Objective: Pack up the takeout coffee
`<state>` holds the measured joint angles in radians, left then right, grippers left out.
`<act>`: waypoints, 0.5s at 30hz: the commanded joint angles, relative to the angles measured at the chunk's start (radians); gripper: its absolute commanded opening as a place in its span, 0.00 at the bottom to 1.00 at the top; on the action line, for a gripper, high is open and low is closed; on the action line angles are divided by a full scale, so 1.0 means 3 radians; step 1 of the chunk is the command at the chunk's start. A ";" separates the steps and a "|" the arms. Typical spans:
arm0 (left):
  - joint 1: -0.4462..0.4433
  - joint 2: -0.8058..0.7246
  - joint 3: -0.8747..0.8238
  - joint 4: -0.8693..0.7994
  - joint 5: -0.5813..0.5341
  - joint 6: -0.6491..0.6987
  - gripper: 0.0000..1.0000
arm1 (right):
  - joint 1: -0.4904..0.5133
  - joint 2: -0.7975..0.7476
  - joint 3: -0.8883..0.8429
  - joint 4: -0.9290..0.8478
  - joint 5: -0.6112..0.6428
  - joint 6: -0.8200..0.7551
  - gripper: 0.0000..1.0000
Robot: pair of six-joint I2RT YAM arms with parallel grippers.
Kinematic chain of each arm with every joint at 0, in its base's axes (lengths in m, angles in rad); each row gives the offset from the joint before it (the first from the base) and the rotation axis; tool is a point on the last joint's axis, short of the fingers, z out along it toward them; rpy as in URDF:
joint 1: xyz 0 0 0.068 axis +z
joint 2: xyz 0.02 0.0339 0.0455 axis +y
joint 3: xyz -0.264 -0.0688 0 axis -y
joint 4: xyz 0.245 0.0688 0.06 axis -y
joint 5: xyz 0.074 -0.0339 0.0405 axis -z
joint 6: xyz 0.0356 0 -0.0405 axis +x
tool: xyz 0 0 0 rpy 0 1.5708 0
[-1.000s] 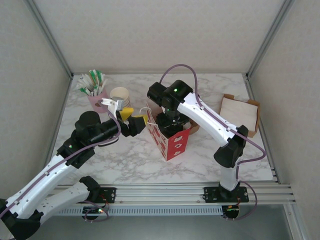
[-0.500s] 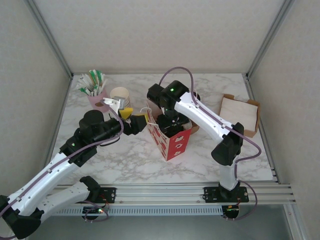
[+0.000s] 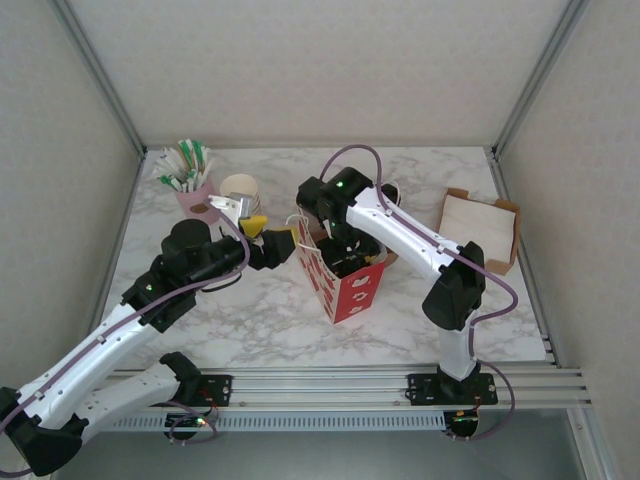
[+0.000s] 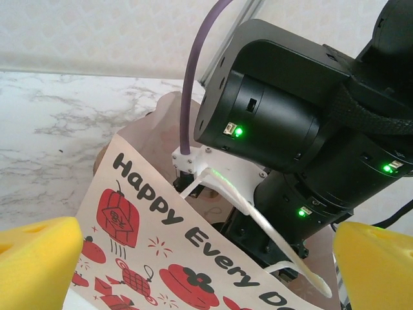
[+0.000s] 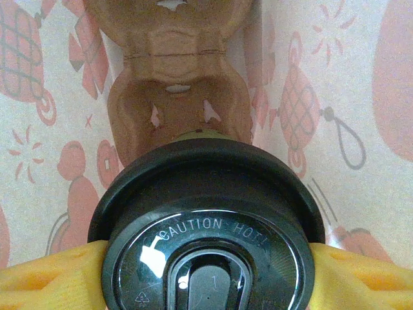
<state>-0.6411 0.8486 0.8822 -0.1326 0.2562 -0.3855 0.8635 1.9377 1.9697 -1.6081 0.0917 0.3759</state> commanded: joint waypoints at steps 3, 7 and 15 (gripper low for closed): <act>-0.0041 0.0023 0.0005 -0.0030 -0.0072 -0.0011 1.00 | -0.0026 -0.0029 -0.0046 -0.0172 -0.0058 -0.0048 0.74; -0.0046 0.0031 -0.0011 -0.0009 -0.0066 -0.0014 1.00 | -0.0028 -0.0041 -0.0041 -0.0166 -0.0052 -0.0055 0.74; -0.0062 0.0030 -0.0031 -0.0022 -0.0087 -0.0032 1.00 | -0.0035 -0.0050 -0.0032 -0.0160 -0.0028 -0.0054 0.74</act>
<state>-0.6476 0.8619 0.8818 -0.1360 0.2413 -0.3862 0.8616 1.9377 1.9678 -1.6085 0.0841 0.3725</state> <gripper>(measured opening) 0.994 0.739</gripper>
